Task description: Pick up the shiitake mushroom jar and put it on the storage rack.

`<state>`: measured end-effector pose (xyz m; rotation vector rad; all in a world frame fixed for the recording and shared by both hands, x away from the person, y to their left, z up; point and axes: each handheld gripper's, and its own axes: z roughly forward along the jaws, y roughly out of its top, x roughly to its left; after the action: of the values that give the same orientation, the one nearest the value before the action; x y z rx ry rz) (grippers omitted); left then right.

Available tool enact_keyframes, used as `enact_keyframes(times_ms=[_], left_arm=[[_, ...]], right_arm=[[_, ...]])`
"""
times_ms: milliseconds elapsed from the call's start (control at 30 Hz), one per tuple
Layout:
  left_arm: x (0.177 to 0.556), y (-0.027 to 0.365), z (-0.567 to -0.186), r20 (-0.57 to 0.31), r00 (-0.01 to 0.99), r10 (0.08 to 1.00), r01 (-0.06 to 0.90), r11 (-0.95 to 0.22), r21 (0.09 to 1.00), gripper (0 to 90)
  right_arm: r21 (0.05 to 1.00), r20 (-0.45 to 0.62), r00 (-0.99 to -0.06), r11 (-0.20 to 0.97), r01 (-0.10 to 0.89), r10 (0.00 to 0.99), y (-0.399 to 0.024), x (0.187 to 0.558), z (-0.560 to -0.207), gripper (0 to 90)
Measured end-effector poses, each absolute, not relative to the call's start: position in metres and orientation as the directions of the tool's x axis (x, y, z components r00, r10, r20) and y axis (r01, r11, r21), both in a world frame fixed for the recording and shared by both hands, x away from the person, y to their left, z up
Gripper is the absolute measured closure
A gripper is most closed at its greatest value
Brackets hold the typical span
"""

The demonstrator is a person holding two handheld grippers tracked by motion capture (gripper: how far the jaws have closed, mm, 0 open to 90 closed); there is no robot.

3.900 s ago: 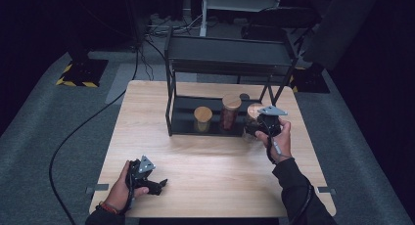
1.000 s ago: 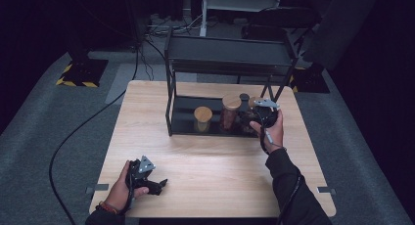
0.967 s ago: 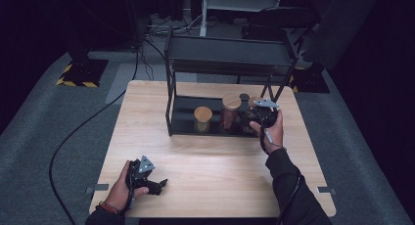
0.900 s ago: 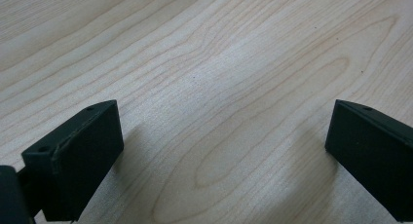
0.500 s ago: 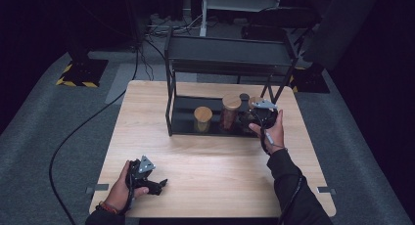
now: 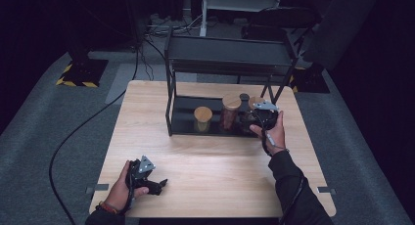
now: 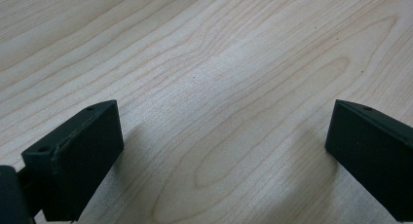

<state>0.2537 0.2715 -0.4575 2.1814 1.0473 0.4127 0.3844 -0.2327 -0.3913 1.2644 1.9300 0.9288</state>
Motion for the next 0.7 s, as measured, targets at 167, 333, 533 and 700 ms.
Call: enact_keyframes(times_ms=[167, 333, 533, 700], left_arm=[[0.254, 0.271, -0.457, -0.005, 0.627, 0.779, 0.566, -0.451, 0.690, 0.2], [0.254, 0.271, -0.457, -0.005, 0.627, 0.779, 0.566, -0.451, 0.690, 0.2], [0.254, 0.271, -0.457, -0.005, 0.627, 0.779, 0.566, -0.451, 0.690, 0.2], [0.254, 0.271, -0.457, -0.005, 0.627, 0.779, 0.566, -0.451, 0.690, 0.2]], right_arm=[[0.821, -0.161, -0.338, 0.315, 0.475, 0.927, -0.232, 0.381, -0.389, 2.2], [0.820, -0.178, -0.341, 0.331, 0.467, 0.923, -0.232, 0.376, -0.388, 2.2], [0.821, -0.186, -0.338, 0.335, 0.461, 0.922, -0.235, 0.371, -0.389, 2.2], [0.823, -0.190, -0.347, 0.342, 0.454, 0.919, -0.239, 0.366, -0.391, 2.1]])
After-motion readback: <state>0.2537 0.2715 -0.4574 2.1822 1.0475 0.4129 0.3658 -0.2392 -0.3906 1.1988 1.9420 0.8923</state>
